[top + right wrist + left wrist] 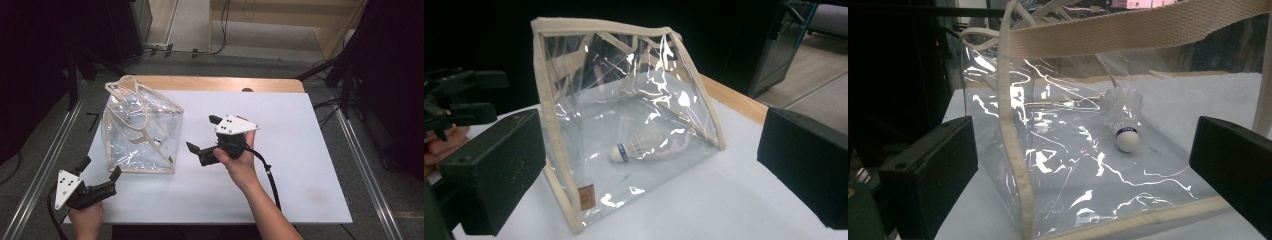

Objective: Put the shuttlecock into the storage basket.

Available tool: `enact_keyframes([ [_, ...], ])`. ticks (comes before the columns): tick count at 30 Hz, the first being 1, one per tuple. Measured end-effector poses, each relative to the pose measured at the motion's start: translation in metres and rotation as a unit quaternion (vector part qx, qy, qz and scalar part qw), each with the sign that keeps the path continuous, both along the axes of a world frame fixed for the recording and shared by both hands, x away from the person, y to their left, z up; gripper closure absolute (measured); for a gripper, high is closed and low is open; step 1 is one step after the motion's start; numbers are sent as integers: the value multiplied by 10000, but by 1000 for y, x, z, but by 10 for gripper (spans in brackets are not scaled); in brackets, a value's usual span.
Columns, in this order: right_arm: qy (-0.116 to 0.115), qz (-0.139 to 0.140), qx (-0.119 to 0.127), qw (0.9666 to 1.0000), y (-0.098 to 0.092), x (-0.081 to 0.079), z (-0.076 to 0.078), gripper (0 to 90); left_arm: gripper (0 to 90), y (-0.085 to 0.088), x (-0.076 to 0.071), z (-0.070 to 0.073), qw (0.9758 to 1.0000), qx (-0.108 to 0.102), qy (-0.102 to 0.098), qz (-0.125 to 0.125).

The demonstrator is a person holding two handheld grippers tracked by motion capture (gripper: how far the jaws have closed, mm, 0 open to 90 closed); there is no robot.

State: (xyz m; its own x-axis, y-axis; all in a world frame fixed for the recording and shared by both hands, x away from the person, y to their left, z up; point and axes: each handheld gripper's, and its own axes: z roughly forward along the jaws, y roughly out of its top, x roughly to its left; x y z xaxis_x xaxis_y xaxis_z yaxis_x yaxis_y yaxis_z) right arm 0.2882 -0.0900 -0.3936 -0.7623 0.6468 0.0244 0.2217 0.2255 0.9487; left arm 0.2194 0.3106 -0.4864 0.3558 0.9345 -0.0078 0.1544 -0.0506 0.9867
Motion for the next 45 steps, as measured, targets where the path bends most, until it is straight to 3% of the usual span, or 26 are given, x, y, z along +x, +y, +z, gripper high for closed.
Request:
enact_keyframes([
  [17,81,-185,-28,9998,-28,-7,-21,0,0,0,0,0,10000,19,6,-12],
  [45,313,-797,5,9963,-92,-22,-51,0,0,-2,0,0,10000,73,8,-2],
])
